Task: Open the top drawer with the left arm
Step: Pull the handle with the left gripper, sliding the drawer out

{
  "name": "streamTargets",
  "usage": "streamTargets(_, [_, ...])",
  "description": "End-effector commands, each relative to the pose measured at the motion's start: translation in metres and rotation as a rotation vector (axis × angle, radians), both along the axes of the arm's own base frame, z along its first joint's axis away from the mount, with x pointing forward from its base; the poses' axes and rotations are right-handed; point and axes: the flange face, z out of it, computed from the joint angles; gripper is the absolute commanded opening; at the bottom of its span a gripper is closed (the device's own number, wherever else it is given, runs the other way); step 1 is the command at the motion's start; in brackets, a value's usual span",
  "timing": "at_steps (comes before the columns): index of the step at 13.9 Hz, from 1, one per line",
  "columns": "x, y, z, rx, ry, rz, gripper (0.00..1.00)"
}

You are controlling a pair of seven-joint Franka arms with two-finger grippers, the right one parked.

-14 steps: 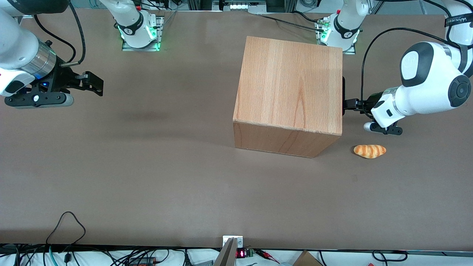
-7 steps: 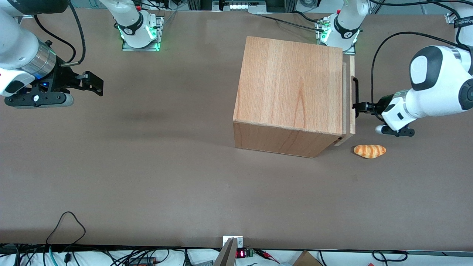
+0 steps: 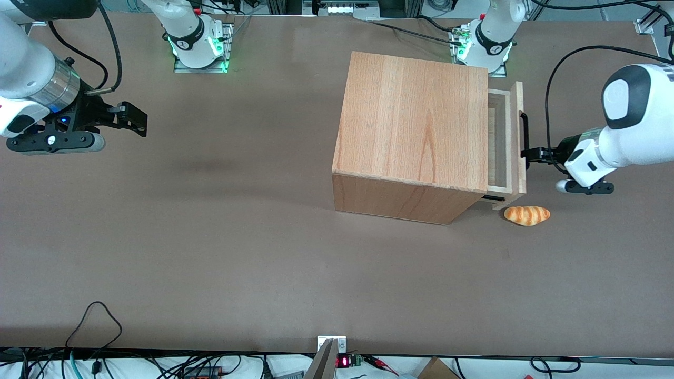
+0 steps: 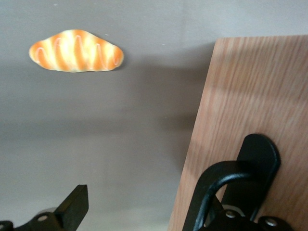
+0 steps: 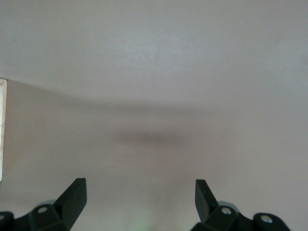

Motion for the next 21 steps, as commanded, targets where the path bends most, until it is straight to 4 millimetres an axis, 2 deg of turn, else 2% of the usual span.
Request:
streamTargets(1, [-0.002, 0.018, -0.004, 0.043, 0.002, -0.015, 1.0])
streamTargets(10, [-0.005, 0.073, -0.003, 0.074, -0.018, 0.065, 1.0])
streamTargets(21, [-0.008, 0.122, 0.003, 0.086, -0.042, 0.148, 1.0])
